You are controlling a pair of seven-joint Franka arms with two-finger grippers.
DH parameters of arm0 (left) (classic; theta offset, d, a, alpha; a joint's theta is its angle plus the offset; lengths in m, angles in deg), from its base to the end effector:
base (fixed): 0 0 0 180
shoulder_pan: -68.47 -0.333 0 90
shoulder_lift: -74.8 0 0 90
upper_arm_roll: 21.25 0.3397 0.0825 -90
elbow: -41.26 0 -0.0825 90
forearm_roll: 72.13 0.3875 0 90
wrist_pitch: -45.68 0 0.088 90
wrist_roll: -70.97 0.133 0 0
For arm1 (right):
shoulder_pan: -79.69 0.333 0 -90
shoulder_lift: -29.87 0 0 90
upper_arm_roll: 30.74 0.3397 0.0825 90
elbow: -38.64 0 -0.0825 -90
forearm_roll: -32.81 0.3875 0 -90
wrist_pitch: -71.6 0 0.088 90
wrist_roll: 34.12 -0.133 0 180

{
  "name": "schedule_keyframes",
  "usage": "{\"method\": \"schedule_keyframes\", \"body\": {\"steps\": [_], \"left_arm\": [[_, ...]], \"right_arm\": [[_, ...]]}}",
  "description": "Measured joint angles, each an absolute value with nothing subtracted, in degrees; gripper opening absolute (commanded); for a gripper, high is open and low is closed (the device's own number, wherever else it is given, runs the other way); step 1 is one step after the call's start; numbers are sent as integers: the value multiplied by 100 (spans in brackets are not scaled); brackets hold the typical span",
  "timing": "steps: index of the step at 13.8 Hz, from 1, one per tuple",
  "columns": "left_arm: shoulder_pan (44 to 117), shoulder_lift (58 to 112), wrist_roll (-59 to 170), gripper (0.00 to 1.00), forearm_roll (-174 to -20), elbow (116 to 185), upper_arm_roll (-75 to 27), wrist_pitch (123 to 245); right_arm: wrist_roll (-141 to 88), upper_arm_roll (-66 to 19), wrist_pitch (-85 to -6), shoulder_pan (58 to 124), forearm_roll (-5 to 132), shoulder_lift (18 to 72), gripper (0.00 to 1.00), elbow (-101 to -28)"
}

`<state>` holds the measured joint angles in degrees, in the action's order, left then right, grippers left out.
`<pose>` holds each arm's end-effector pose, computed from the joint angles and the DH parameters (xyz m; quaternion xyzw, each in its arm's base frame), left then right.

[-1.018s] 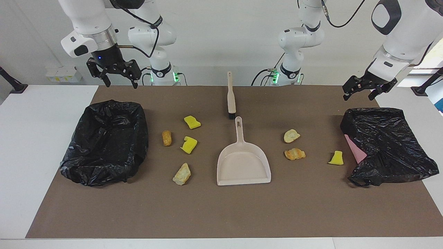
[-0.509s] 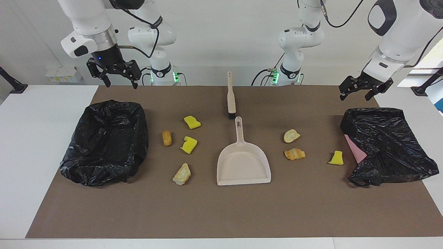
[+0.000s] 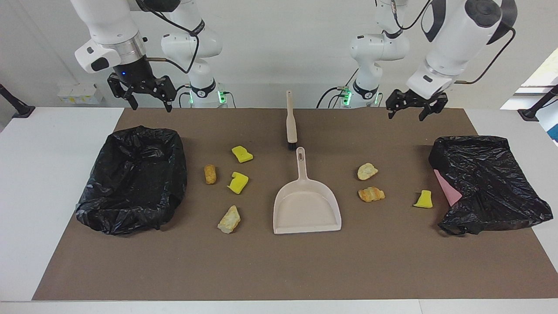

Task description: Sweep and dump trash in bin

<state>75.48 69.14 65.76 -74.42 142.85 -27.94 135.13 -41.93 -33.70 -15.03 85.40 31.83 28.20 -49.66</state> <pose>0.4986 -0.1297 0.5788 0.9957 -0.0723 -0.0584 0.0047 0.5421 0.0232 0.6471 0.9990 -0.0446 0.0007 0.0078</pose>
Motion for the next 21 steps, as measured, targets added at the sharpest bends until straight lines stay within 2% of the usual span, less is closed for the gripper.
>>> {"method": "schedule_keyframes", "body": {"steps": [6, 11, 15, 21], "left_arm": [[8773, 6300, 5602, 100, -7801, 15585, -2816, 14207], [9807, 6108, 4680, 100, -7935, 16311, -2813, 14844], [10742, 6114, 3718, 100, -7942, 17004, -2815, 15705], [11911, 6143, 2662, 100, -7944, 18055, -2819, 17141]], "right_arm": [[-4193, -3394, -1503, 8534, 3183, 2809, 100, -4962], [-4193, -3348, -1565, 8583, 3185, 2826, 100, -4972], [-4639, -3319, -2108, 9091, 3198, 3016, 100, -5104], [-5549, -3261, -2917, 10158, 3206, 3709, 100, -5155]]}}
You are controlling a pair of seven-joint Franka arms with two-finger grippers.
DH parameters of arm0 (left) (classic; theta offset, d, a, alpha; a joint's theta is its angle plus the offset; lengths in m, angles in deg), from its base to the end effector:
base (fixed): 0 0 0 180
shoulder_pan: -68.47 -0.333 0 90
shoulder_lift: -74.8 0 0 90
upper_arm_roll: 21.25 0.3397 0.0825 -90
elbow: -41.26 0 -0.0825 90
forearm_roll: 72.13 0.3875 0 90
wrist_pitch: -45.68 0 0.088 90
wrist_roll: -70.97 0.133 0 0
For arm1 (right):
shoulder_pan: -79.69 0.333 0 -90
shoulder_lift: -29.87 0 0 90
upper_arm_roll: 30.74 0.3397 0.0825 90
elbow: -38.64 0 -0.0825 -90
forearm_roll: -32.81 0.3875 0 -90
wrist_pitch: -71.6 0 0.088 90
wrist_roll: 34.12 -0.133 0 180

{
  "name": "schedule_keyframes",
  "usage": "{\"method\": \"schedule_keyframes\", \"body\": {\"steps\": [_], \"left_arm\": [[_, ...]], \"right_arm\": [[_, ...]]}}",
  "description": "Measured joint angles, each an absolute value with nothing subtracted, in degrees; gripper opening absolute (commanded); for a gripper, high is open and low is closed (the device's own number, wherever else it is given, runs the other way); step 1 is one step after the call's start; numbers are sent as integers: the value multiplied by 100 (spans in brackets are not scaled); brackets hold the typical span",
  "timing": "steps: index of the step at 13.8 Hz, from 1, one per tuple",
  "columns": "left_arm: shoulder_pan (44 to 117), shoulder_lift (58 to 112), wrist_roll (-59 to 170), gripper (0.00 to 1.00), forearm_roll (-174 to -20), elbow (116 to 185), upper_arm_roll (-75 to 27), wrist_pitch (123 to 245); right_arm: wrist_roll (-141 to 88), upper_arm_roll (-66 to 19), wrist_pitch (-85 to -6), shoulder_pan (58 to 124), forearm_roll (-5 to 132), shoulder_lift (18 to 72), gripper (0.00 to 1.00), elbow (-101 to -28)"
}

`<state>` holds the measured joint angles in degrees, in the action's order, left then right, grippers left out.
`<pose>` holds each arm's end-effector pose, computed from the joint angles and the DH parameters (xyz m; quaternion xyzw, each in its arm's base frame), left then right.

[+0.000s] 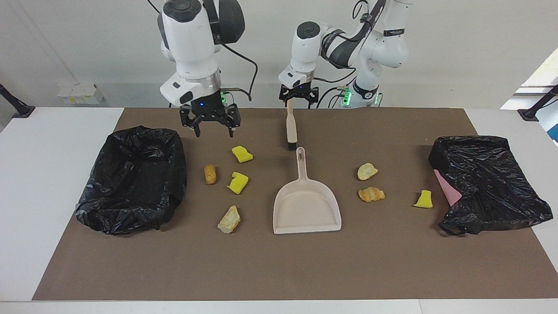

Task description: Sweep and dump trash in bin

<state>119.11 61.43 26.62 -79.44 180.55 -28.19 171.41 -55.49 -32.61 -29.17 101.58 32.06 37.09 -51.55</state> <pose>0.2361 -0.3853 0.3882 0.9964 -0.0763 -0.0305 0.0223 0.5780 0.2102 0.5639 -0.9995 0.0106 -0.0305 0.0024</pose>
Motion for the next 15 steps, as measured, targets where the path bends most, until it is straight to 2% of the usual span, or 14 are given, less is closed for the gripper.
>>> {"method": "schedule_keyframes", "body": {"steps": [5, 8, 9, 10, 12, 13, 14, 15], "left_arm": [[12431, 6364, 2280, 100, -7944, 18423, -2819, 17767], [12538, 6505, 2127, 100, -7944, 18441, -2820, 17891], [12550, 6552, 2073, 75, -7944, 18446, -2820, 17924], [12561, 6616, 2015, 59, -7944, 18451, -2819, 17971], [12578, 6732, 1886, 47, -7944, 18452, -2816, 18024], [12579, 6763, 1842, 30, -7944, 18452, -2813, 18029], [12579, 6775, 1814, 18, -7944, 18452, -2808, 18029], [12579, 6776, 1801, 14, -7944, 18452, -2803, 18024]], "right_arm": [[-6464, -3228, -3643, 10986, 3244, 4431, 100, -5164], [-6580, -3225, -3958, 11246, 3464, 4826, 100, -5154], [-6616, -3221, -4061, 11331, 3484, 4967, 100, -5129], [-6693, -3219, -4149, 11453, 3487, 5121, 100, -5093], [-6846, -3215, -4320, 11726, 3493, 5398, 100, -5029], [-6878, -3214, -4408, 11832, 3495, 5517, 99, -5008], [-6879, -3214, -4448, 11905, 3499, 5616, 95, -4993], [-6879, -3213, -4482, 11963, 3503, 5692, 91, -4986]]}}
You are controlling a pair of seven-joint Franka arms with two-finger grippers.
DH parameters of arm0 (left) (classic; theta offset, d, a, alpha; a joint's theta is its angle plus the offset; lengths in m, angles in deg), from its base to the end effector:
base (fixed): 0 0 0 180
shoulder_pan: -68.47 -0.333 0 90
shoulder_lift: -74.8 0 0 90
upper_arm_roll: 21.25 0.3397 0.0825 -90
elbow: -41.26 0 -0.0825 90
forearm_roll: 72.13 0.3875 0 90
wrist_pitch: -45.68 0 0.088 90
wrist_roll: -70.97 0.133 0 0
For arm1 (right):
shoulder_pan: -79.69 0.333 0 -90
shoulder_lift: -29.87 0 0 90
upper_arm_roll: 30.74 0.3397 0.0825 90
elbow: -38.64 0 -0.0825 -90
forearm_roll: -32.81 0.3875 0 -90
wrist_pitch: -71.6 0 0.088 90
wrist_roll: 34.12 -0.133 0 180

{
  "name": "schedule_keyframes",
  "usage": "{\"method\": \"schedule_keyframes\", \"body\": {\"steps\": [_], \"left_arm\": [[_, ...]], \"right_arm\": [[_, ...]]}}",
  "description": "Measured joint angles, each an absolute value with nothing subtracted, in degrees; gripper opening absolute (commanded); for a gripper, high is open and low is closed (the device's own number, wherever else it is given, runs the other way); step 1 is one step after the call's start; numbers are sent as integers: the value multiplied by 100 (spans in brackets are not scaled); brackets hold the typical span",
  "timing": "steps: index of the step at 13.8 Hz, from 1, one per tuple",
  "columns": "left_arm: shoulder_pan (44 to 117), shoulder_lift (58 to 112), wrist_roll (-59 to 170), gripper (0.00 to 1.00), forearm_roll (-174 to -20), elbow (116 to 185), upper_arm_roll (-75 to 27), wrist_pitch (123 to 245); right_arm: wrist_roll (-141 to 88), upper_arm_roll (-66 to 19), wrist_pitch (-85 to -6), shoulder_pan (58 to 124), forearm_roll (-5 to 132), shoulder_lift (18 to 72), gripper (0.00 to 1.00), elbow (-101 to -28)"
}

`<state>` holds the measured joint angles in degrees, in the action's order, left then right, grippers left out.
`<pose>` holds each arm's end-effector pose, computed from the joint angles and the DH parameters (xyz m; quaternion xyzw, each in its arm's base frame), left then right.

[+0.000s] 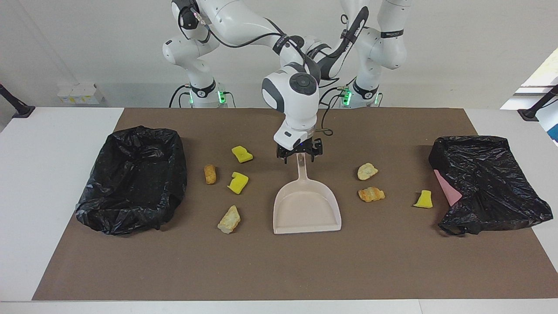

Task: Sweep and dump trash in bin
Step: 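Reach the right gripper to the dustpan handle and grasp it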

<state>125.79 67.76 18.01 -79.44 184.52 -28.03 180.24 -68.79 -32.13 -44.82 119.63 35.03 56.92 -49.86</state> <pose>0.1943 -0.4084 0.3218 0.9979 -0.0511 -0.0396 0.0072 0.5465 0.4424 0.3738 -0.9995 -0.0267 0.0009 0.0141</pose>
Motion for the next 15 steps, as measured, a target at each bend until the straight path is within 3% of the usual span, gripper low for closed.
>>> {"method": "schedule_keyframes", "body": {"steps": [2, 5, 8, 13, 15], "left_arm": [[12579, 6767, 1778, 1, -7944, 18451, -2769, 17973], [12579, 6655, 1776, 0, -7944, 18450, -2719, 17727], [12578, 6588, 1765, 0, -7944, 18450, -2702, 17655], [12528, 6566, 1734, 0, -7944, 18450, -2652, 17552], [12337, 6474, 1733, 0, -7944, 18453, -2635, 17349]], "right_arm": [[-6879, -3214, -4597, 12009, 3506, 5803, 81, -4983], [-6879, -3221, -4649, 12005, 3558, 5920, 73, -4982], [-6879, -3218, -4650, 12008, 3740, 5932, 54, -4981], [-6879, -3218, -4640, 12008, 3811, 5964, 48, -5012], [-6901, -3219, -4637, 12008, 3814, 5979, 23, -5021]]}}
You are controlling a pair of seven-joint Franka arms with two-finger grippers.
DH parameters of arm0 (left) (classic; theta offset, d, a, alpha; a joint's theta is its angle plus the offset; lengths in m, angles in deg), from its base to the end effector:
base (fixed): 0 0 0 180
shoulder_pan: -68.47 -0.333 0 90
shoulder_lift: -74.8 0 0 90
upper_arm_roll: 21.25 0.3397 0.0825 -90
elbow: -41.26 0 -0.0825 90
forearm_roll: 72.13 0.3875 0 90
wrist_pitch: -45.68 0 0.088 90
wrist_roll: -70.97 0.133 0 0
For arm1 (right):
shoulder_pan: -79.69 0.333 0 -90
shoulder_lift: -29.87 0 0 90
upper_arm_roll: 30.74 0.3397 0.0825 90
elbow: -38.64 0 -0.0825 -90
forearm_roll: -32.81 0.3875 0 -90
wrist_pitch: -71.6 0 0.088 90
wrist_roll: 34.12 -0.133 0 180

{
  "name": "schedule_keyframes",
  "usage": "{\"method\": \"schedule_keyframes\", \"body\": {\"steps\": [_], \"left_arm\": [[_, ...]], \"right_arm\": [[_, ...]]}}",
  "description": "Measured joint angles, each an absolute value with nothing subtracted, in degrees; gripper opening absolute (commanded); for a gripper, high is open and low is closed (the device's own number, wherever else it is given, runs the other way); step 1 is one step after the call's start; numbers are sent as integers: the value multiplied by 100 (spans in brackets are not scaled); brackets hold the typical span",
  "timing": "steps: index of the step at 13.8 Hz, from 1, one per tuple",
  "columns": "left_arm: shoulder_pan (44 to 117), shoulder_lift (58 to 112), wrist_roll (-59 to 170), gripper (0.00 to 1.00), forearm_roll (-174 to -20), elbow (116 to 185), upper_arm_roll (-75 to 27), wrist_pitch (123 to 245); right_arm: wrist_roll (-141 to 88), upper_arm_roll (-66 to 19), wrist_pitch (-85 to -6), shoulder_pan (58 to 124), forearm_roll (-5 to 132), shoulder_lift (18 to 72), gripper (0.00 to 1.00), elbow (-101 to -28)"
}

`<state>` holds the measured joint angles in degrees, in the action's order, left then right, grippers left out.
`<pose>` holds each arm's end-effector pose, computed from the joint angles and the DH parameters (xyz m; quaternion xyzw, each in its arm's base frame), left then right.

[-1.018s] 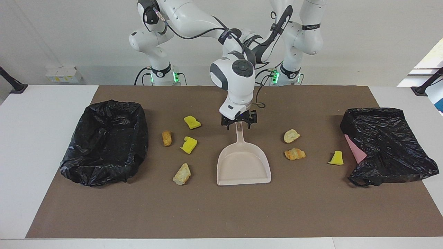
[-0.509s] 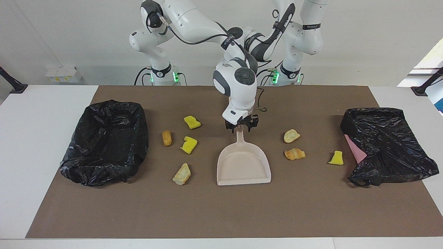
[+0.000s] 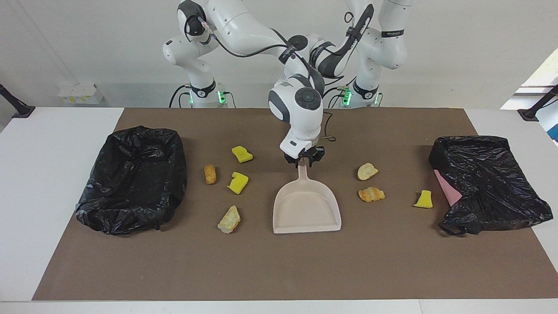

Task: Sweep and dump trash in bin
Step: 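Reach the right gripper to the dustpan handle and grasp it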

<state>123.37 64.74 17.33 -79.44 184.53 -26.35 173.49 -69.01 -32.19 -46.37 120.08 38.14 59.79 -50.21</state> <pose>0.2129 -0.3807 0.3359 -0.9980 0.0129 0.0598 0.0170 0.5436 0.4515 0.3382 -0.9993 -0.0149 0.0262 0.0236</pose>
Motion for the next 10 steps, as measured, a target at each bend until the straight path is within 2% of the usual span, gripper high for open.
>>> {"method": "schedule_keyframes", "body": {"steps": [1, 2, 7, 10], "left_arm": [[12219, 6413, 1743, 0, -7943, 18467, -2628, 17277], [12107, 6337, 1765, 0, -7938, 18511, -2622, 17234], [11609, 5930, 2138, 0, -7910, 18910, -2607, 17200], [11044, 5829, 2611, 0, -7864, 18956, -2604, 17186]], "right_arm": [[-6942, -3219, -4629, 12008, 3815, 5979, 10, -5021], [-6979, -3221, -4620, 12008, 3815, 5979, 1, -5021], [-6987, -3251, -4619, 11981, 3815, 5947, 0, -5004], [-6956, -3282, -4588, 11938, 3807, 5802, 0, -5000]]}}
